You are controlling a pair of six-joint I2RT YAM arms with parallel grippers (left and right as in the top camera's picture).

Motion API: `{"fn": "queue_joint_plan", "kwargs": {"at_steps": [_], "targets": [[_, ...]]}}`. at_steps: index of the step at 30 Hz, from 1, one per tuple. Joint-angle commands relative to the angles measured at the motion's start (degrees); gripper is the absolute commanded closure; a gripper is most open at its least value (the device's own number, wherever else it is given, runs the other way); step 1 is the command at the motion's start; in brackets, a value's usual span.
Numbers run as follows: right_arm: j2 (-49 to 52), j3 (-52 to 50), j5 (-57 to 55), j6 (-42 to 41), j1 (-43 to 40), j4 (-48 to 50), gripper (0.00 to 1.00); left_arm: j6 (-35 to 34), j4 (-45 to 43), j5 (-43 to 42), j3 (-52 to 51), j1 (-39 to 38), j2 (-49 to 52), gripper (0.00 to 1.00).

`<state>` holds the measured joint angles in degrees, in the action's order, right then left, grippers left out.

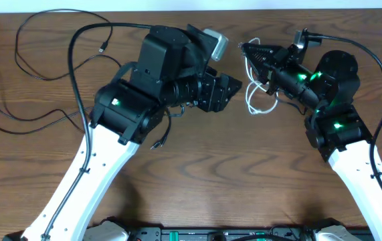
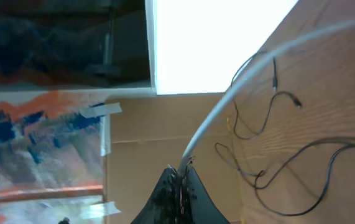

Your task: Untangle cables

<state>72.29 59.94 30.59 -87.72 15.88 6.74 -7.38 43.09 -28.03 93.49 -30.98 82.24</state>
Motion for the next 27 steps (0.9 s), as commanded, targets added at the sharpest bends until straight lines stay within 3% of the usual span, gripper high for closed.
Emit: {"fn": "queue_joint_plan", "kwargs": {"at_steps": [1, 6, 16, 27], "targets": [[0.0, 0.3, 1.3, -3.2, 0.0, 0.2, 0.99, 3.1, -0.7, -3.1, 0.3, -0.9, 1.2, 0.34], [0.0, 0.3, 2.3, -3.1, 0.0, 0.2, 0.98, 3.1, -2.5, -3.1, 0.3, -2.8, 1.4, 0.46], [0.0, 0.3, 6.7, -3.2, 0.0, 0.2, 0.99, 3.1, -3.5, -2.8, 0.3, -2.8, 3.9, 0.47], [0.0, 0.3, 10.3, -4.0, 0.0, 0.7, 0.98, 3.1, -6.1, -0.7, 0.3, -2.8, 4.5, 0.63]]}}
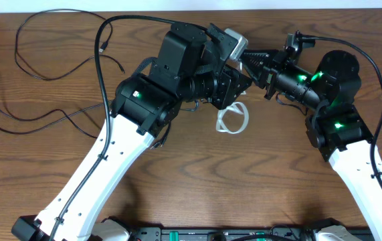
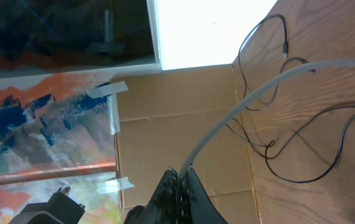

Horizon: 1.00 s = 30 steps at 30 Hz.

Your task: Untangle cables

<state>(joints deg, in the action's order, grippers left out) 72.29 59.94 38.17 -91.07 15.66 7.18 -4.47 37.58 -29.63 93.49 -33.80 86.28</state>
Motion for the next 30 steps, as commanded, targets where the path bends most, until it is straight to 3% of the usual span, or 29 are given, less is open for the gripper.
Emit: {"fn": "queue_joint_plan", "kwargs": {"at_steps": [1, 7, 14, 17, 30], "targets": [[0.0, 0.3, 3.0, -0.7, 0.2, 0.3, 0.98, 0.2, -0.7, 0.9, 0.3, 0.0, 0.4, 0.64], [0.0, 0.3, 5.6, -0.7, 0.2, 0.3, 0.98, 0.2, -0.9, 2.3, 0.3, 0.0, 0.4, 0.68], [0.0, 0.3, 7.4, -0.6, 0.2, 0.3, 0.98, 0.2, -0.9, 2.5, 0.3, 0.0, 0.5, 0.81], [0.0, 0.3, 7.5, -0.6, 0.2, 0.3, 0.98, 0.2, -1.3, 2.5, 0.3, 0.0, 0.5, 0.92], [0.0, 0.3, 6.3, 11.6, 0.1, -4.0, 0.98, -0.7, -2.1, 6.4, 0.3, 0.0, 0.4, 0.93]]}}
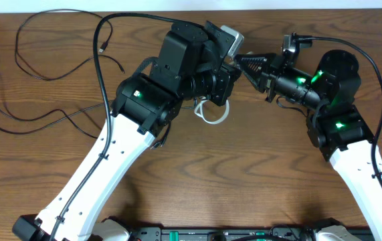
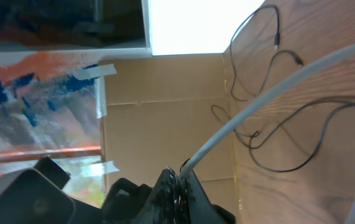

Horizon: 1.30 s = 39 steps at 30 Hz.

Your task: Untangle cables

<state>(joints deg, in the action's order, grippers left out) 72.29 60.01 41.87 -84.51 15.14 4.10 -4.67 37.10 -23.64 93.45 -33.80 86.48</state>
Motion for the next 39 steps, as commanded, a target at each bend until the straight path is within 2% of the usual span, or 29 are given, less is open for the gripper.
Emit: {"fn": "queue_joint_plan", "kwargs": {"at_steps": [1, 4, 9, 10, 11, 12, 15, 21, 23, 28, 30, 32, 39], "targets": [[0.0, 0.2, 2.6, 5.5, 0.6, -1.0, 0.98, -0.5, -1.7, 0.4, 0.3, 0.0, 0.2, 0.93], [0.0, 0.2, 2.6, 8.4, 0.4, -0.9, 0.99, -0.5, -1.7, 0.4, 0.3, 0.0, 0.0, 0.93], [0.0, 0.2, 2.7, 8.3, -0.9, -0.9, 0.98, -0.5, -1.6, 0.3, 0.3, 0.0, -0.2, 0.92], [0.0, 0.2, 2.7, 8.3, -0.9, -0.9, 0.98, -0.5, -1.6, 0.3, 0.3, 0.0, -0.2, 0.83], [0.0, 0.2, 2.8, 8.3, -0.9, -0.9, 0.99, -0.5, -1.6, 0.3, 0.3, 0.0, -0.2, 0.66], [0.0, 0.2, 3.0, 8.3, -0.8, -0.8, 0.98, -0.5, -1.7, 0.3, 0.3, 0.0, -0.2, 0.6], [0.0, 0.2, 3.1, 8.3, -0.9, -0.8, 0.98, -0.5, -1.8, 0.3, 0.3, 0.0, -0.2, 0.53], [0.0, 0.2, 3.5, 8.3, -0.8, -0.6, 0.98, -0.5, -1.8, 0.3, 0.3, 0.0, -0.2, 0.53], [0.0, 0.2, 3.6, 8.3, -0.8, -0.4, 0.98, -0.5, -1.8, 0.3, 0.3, 0.0, -0.2, 0.56], [0.0, 0.2, 3.6, 6.8, -0.9, 0.5, 0.98, -0.5, -1.6, -1.4, 0.3, 0.0, -0.2, 0.69], [0.0, 0.2, 3.6, 6.7, -0.8, 1.7, 0.98, -0.5, -1.3, -1.4, 0.3, 0.0, -0.2, 0.78], [0.0, 0.2, 3.6, 5.8, -0.8, 2.3, 0.99, -0.5, -1.0, -1.4, 0.3, 0.0, -0.2, 0.81], [0.0, 0.2, 5.0, 5.7, -0.8, 2.6, 0.98, -0.5, -0.8, -1.2, 0.3, 0.0, -0.2, 0.81]]}}
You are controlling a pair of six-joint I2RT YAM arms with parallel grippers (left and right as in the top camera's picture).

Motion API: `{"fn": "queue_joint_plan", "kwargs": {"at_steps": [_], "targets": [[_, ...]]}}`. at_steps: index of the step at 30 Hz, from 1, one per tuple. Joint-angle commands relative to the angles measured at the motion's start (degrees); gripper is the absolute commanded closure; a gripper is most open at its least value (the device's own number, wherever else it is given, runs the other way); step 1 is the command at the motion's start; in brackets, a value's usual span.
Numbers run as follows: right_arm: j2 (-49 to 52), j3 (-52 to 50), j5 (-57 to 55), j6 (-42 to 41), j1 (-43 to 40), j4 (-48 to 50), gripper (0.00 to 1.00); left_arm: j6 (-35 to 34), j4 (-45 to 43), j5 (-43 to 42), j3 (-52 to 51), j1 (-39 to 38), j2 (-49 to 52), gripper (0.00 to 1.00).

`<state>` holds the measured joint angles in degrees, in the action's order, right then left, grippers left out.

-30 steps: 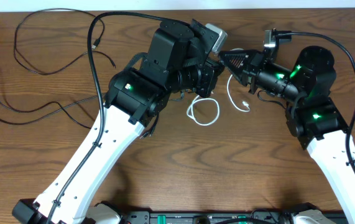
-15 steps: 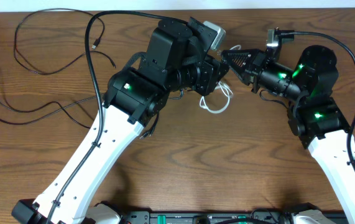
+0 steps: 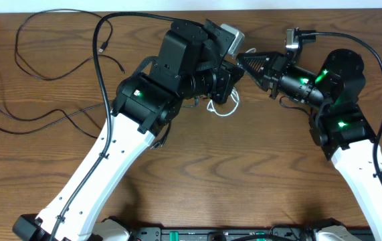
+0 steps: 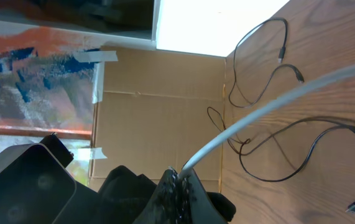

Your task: Untangle cables

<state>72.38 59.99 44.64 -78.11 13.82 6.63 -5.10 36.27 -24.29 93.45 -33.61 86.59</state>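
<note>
A white cable point(image 4: 276, 102) runs out of my right gripper point(image 4: 180, 171), whose fingers are shut on its end. Overhead, that right gripper point(image 3: 240, 59) points left, tip to tip with my left gripper point(image 3: 233, 72). A loop of the white cable point(image 3: 225, 110) hangs below the left gripper's head onto the table. The left fingers are hidden by the wrist body, so their state does not show. Thin black cables point(image 3: 43, 114) lie spread over the table's far left, also visible as black cables point(image 4: 270, 62) in the right wrist view.
A cardboard box stands at the table's left edge, seen as a cardboard wall point(image 4: 165, 118) from the wrist. The left arm point(image 3: 104, 167) crosses the middle of the wooden table point(image 3: 244, 174). Each arm trails its own black lead.
The white loop under my left gripper has shifted a little right, from below the wrist to nearer the right gripper. My right gripper has drawn slightly right and stays shut on the cable.
First my right gripper held the white cable with its loops hanging beneath it, and the left gripper stood apart. Then the left arm was up against the right gripper, the loop lying below it. The loop then lay further left, and now sits slightly right again.
</note>
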Motion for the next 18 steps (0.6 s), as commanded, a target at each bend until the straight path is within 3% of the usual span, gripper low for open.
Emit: {"fn": "queue_joint_plan", "kwargs": {"at_steps": [1, 13, 15, 18], "targets": [[0.0, 0.2, 2.4, -0.5, 0.5, 0.0, 0.98, 0.0, -0.1, -0.5, 0.3, -0.2, -0.3, 0.81], [0.0, 0.2, 1.4, 0.6, 0.5, -4.0, 0.98, 0.0, -1.0, -0.5, 0.3, -0.2, -0.3, 0.81], [0.0, 0.2, 1.4, 0.6, 0.5, -3.3, 0.98, 0.0, -0.8, -0.5, 0.3, -0.2, -0.3, 0.92], [0.0, 0.2, 1.4, 0.6, 0.5, -2.9, 0.98, 0.0, -0.8, -0.5, 0.3, -0.2, -0.3, 0.92]]}}
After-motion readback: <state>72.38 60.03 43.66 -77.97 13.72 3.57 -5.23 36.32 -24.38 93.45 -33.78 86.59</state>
